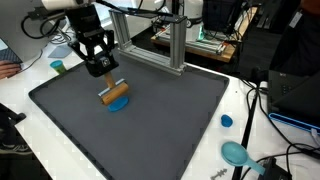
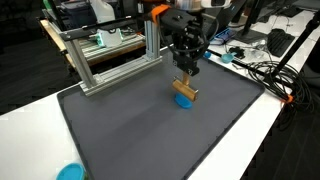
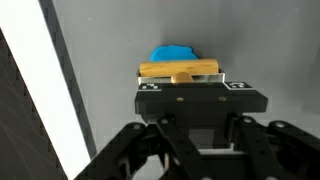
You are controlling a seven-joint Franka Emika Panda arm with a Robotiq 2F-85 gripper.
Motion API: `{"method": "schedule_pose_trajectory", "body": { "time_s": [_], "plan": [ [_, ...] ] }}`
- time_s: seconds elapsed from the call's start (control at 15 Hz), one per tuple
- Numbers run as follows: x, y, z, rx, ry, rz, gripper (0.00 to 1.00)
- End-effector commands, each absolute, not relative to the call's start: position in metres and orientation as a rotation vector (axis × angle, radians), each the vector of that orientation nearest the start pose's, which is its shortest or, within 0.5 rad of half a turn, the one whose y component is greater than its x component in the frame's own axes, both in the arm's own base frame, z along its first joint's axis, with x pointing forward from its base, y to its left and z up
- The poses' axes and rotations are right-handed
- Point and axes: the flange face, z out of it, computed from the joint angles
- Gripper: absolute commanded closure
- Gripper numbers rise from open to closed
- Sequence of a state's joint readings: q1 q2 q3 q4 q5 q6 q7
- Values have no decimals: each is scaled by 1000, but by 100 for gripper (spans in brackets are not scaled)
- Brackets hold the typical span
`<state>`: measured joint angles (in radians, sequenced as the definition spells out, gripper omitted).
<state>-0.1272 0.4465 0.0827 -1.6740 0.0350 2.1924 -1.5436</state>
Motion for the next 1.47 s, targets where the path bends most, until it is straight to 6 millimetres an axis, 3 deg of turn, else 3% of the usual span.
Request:
{"method": "schedule_pose_trajectory", "body": {
  "time_s": [0.0, 0.6, 0.67, 0.93, 1.0, 1.4],
  "plan": [
    [683, -38, 339, -2351, -2129, -170, 78],
    [681, -43, 303, -2351, -2077, -69, 78],
    [681, -46, 314, -2362, -2091, -103, 53],
    [681, -46, 313, -2361, -2091, -102, 53],
    [681, -46, 313, -2361, -2091, -102, 78],
    [685, -30, 277, -2324, -2106, -86, 78]
  ]
}}
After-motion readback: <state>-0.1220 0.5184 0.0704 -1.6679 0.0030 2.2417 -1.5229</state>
